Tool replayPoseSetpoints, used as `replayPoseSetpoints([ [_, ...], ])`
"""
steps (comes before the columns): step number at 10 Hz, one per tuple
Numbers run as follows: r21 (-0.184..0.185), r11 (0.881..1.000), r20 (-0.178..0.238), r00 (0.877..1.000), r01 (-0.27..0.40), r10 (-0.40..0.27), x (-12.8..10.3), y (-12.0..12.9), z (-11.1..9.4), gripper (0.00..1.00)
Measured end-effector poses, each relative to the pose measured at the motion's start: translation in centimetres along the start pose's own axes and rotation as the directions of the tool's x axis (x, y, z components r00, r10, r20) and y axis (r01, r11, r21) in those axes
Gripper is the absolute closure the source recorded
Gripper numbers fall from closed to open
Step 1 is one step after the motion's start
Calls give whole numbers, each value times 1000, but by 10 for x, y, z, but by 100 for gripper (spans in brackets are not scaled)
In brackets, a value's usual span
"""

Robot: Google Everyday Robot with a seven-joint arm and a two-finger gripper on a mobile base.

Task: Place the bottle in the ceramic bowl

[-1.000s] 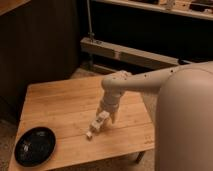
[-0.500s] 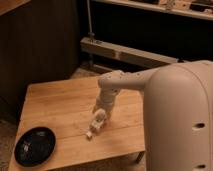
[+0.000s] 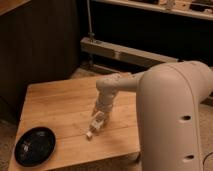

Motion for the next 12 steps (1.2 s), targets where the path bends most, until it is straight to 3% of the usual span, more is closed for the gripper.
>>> replayPoseSetpoints([
  [2, 18, 1000, -8, 1000, 6, -6, 2, -1, 4, 38],
  [8, 53, 997, -44, 997, 62, -59, 6, 4, 17, 96],
  [10, 19, 992, -39, 992, 121, -120, 9, 15, 9, 100],
  [12, -18, 980, -12, 980, 197, -197, 17, 33, -15, 100],
])
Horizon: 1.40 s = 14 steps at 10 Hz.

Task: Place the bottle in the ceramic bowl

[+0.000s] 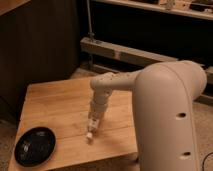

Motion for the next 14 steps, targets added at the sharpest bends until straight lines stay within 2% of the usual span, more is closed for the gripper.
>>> replayPoseSetpoints([
  [1, -19, 998, 22, 998, 64, -64, 5, 17, -21, 100],
  [2, -23, 991, 33, 991, 131, -130, 12, 35, -36, 100],
  [3, -33, 977, 53, 976, 212, -210, 19, 63, -49, 100],
  [4, -37, 951, 67, 951, 306, -303, 27, 93, -56, 100],
  [5, -41, 909, 87, 908, 414, -410, 36, 128, -59, 100],
  [6, -43, 881, 99, 879, 471, -466, 41, 146, -60, 100],
  [7, -42, 827, 118, 825, 560, -553, 53, 171, -61, 100],
  [8, -41, 748, 143, 745, 662, -652, 73, 198, -64, 100],
  [9, -36, 693, 160, 688, 720, -708, 86, 212, -66, 100],
  [10, -24, 616, 182, 609, 788, -772, 103, 228, -68, 100],
  [11, -9, 529, 208, 519, 849, -829, 119, 246, -68, 100],
  [12, -8, 469, 222, 459, 883, -860, 127, 256, -66, 100],
  [13, -20, 430, 232, 422, 903, -876, 128, 266, -63, 100],
  [14, -32, 415, 235, 411, 909, -881, 127, 272, -60, 100],
])
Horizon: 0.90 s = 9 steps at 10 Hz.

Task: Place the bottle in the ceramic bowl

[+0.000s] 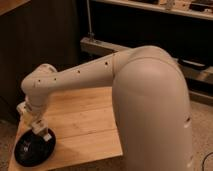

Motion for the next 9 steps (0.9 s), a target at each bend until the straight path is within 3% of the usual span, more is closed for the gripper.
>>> replayPoseSetpoints([
  [2, -54, 998, -14, 999, 35, -36, -16, 8, 19, 100],
  [4, -96, 994, -43, 997, 59, -63, -19, 10, 35, 100],
  [9, -99, 988, -91, 988, 116, -125, 2, 19, 60, 100],
])
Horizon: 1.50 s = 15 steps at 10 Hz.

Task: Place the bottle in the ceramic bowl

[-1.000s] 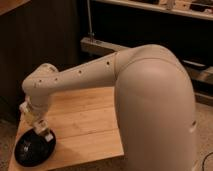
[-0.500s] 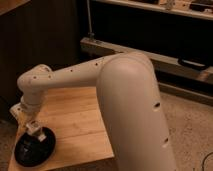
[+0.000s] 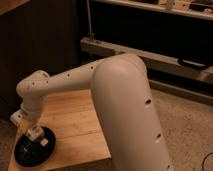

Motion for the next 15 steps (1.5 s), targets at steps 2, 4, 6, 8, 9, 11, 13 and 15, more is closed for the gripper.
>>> replayPoseSetpoints([
  [2, -10, 1000, -20, 1000, -1, 0, 6, 0, 7, 100],
  [4, -28, 1000, -36, 999, -3, 1, 8, 0, 14, 86],
  [6, -31, 1000, -39, 999, -3, 2, 7, 1, 15, 72],
  [8, -31, 999, -40, 999, -3, 2, 7, 1, 15, 72],
  [9, -31, 1000, -40, 999, -4, 2, 7, 1, 15, 72],
  [11, -31, 1000, -40, 999, -4, 2, 7, 1, 15, 72],
  [13, -32, 999, -41, 999, -4, 2, 7, 1, 16, 72],
  [15, -32, 999, -41, 999, -4, 3, 7, 1, 16, 72],
])
